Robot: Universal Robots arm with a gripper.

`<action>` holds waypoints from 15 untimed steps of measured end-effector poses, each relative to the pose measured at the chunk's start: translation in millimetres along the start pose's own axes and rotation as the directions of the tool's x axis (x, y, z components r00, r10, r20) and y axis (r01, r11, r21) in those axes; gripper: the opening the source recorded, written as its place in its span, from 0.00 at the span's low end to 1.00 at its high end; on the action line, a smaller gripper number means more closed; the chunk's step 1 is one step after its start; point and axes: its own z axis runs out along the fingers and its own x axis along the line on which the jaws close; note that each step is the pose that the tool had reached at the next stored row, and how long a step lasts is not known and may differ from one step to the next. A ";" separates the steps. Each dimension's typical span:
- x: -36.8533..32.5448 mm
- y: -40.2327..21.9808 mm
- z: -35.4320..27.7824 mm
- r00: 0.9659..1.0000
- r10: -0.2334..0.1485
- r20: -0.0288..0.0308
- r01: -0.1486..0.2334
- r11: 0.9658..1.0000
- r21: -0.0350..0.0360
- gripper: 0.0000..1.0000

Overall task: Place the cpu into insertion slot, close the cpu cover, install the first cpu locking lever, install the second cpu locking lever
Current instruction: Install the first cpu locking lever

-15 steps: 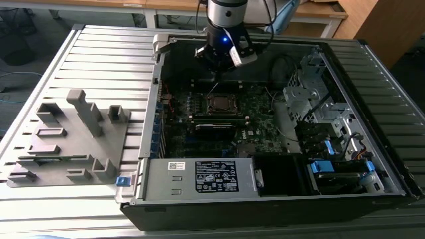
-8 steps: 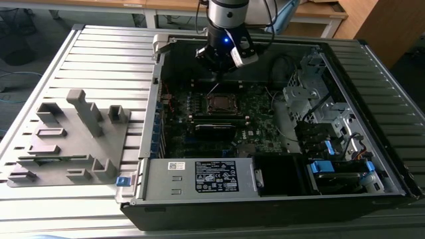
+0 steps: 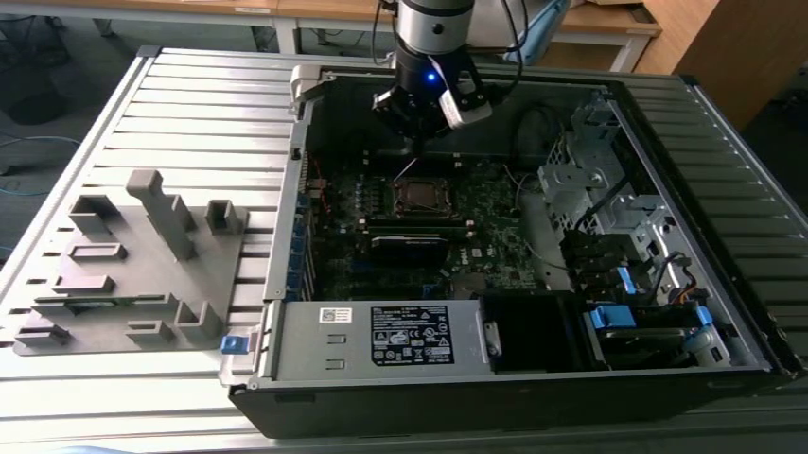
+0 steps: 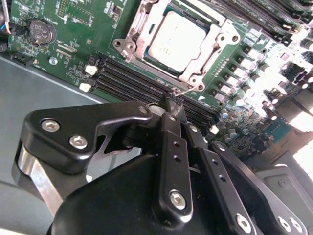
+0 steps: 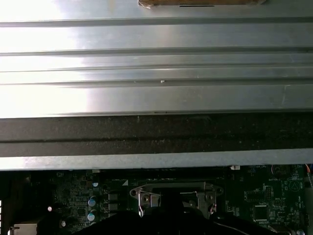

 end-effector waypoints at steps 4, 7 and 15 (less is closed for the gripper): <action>-1.7 -0.2 0.4 1.000 0.000 0.000 0.000 1.000 0.000 0.11; -2.2 -0.2 0.4 1.000 0.000 0.000 0.000 1.000 0.000 0.11; -5.8 -0.4 1.3 1.000 0.001 0.000 -0.001 1.000 0.000 0.11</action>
